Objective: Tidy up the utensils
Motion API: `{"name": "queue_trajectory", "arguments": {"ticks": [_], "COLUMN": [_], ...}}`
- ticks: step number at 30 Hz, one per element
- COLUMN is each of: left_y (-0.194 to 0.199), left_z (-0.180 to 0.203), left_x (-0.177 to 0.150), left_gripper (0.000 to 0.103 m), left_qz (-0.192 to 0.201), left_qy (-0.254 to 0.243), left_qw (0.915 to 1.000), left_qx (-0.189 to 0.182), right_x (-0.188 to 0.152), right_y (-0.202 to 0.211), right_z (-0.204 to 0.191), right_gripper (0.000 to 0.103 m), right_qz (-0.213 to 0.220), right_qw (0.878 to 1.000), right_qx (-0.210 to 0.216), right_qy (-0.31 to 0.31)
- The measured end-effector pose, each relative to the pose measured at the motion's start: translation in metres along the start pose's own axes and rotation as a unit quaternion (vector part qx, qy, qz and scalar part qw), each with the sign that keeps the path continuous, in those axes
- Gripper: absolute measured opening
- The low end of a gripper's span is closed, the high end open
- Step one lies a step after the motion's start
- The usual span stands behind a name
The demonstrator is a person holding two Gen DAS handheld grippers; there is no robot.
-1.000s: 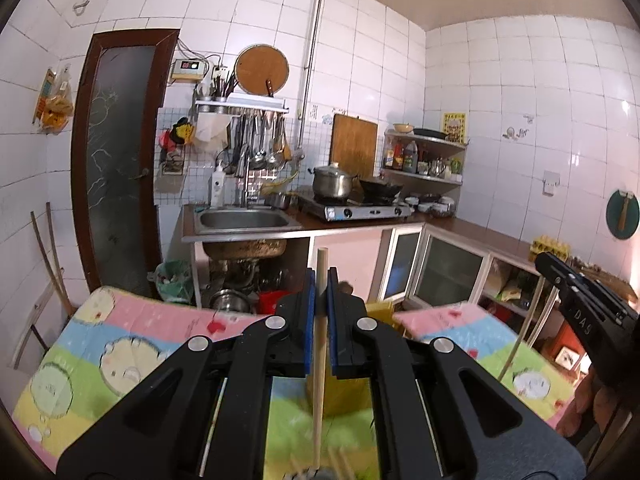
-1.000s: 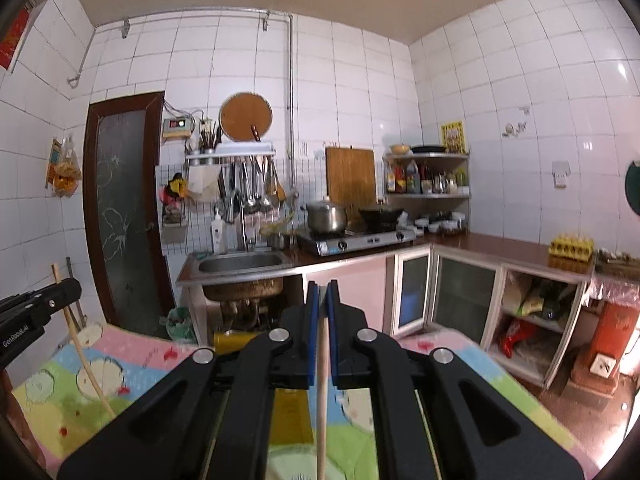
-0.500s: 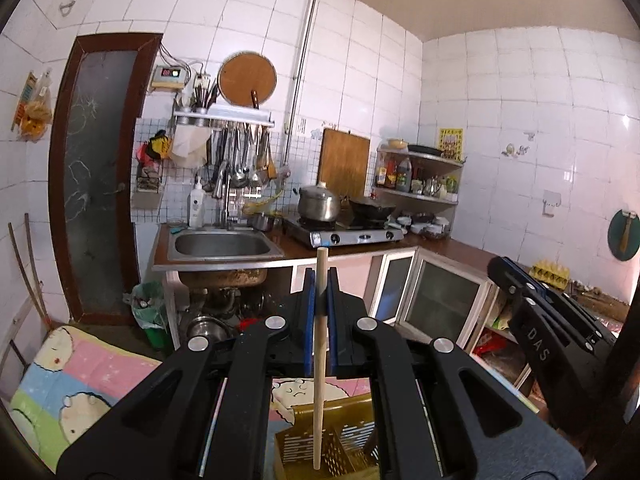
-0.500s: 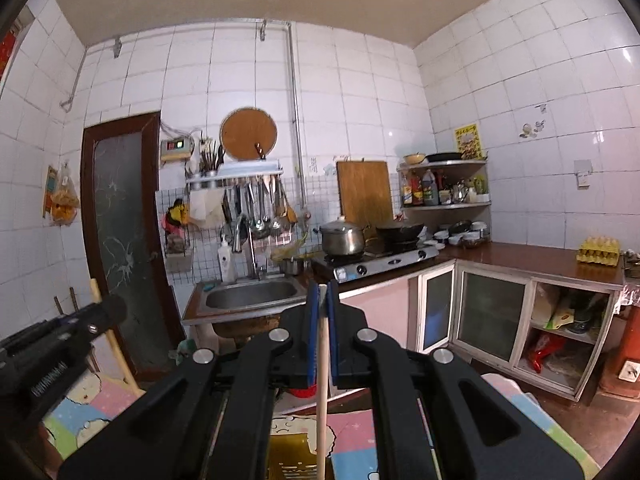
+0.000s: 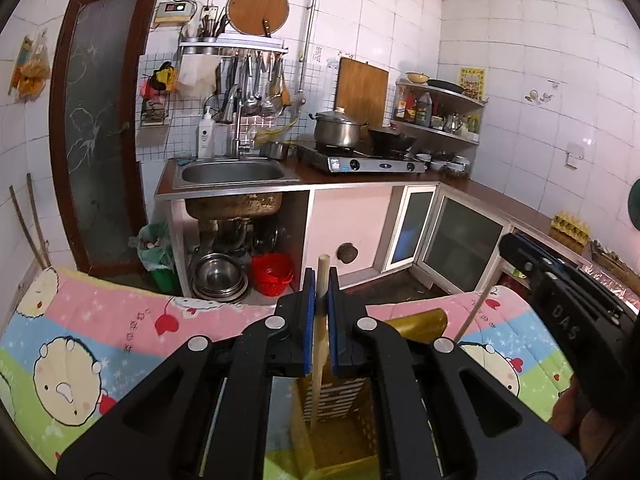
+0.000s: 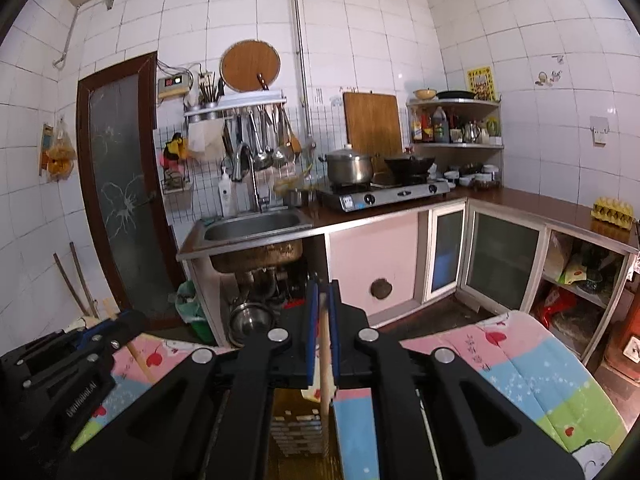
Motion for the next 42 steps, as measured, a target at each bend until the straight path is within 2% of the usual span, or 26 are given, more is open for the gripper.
{"name": "queue_trajectory", "arguments": {"ticks": [1,2,3,4,6,10,12,15,18,20,24,31,36,42], "left_y": [0.004,0.008,0.015,0.026,0.044,0.08,0.095,0.111,0.121,0.123,0.111,0.082,0.06,0.036], "left_z": [-0.002,-0.003,-0.005,-0.009,-0.012,-0.024,-0.03,-0.036,-0.047,-0.055,-0.067,-0.069,-0.062,-0.061], "left_x": [0.0,-0.002,-0.003,-0.004,-0.006,-0.016,-0.024,-0.039,-0.055,-0.073,-0.108,-0.163,-0.195,-0.209], "left_gripper": [0.007,0.015,0.026,0.034,0.06,0.078,0.088,0.095,0.098,0.098,0.098,0.098,0.098,0.097], "left_qz": [-0.001,-0.003,0.0,0.008,0.02,0.03,0.029,0.03,0.031,0.019,-0.021,-0.083,-0.119,-0.162], "left_qy": [-0.002,-0.004,-0.006,-0.007,-0.008,-0.009,-0.005,-0.007,-0.004,0.004,0.012,0.005,-0.009,-0.003], "left_qw": [1.0,1.0,0.9999,0.9998,0.9993,0.9984,0.9984,0.9979,0.9962,0.9965,0.9967,0.9925,0.9879,0.9818], "left_qx": [0.003,0.006,0.01,0.018,0.031,0.048,0.048,0.057,0.081,0.082,0.077,0.089,0.099,0.1], "right_x": [-0.001,-0.003,-0.004,-0.004,-0.006,-0.018,-0.024,-0.043,-0.07,-0.088,-0.127,-0.196,-0.229,-0.248], "right_y": [0.004,0.007,0.014,0.02,0.037,0.069,0.082,0.101,0.114,0.118,0.118,0.094,0.078,0.061], "right_z": [0.003,0.005,0.008,0.01,0.018,0.029,0.032,0.036,0.038,0.04,0.041,0.046,0.042,0.036], "right_gripper": [0.009,0.027,0.053,0.059,0.059,0.063,0.07,0.072,0.072,0.072,0.073,0.073,0.072,0.072], "right_qz": [-0.006,-0.008,-0.007,-0.004,0.001,-0.003,-0.001,-0.006,-0.023,-0.034,-0.061,-0.136,-0.172,-0.212], "right_qw": [1.0,1.0,1.0,1.0,1.0,0.999,0.999,0.999,0.998,0.998,0.996,0.988,0.982,0.974], "right_qx": [-0.002,-0.003,-0.004,-0.005,-0.016,-0.023,-0.033,-0.042,-0.048,-0.055,-0.063,-0.065,-0.063,-0.067], "right_qy": [-0.002,-0.005,-0.011,-0.014,-0.02,-0.025,-0.023,-0.023,-0.023,-0.018,-0.014,-0.027,-0.036,-0.041]}}
Point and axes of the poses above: each gripper's, at about its wrist camera, not at the fingertips, and y roughly against the way its jaws point, z to its right, x to its top, the point moved 8 cm from there along -y, roughly the way its jaws point, and after that the axes turned 14 degrees about -z, right-handed, at the moved point
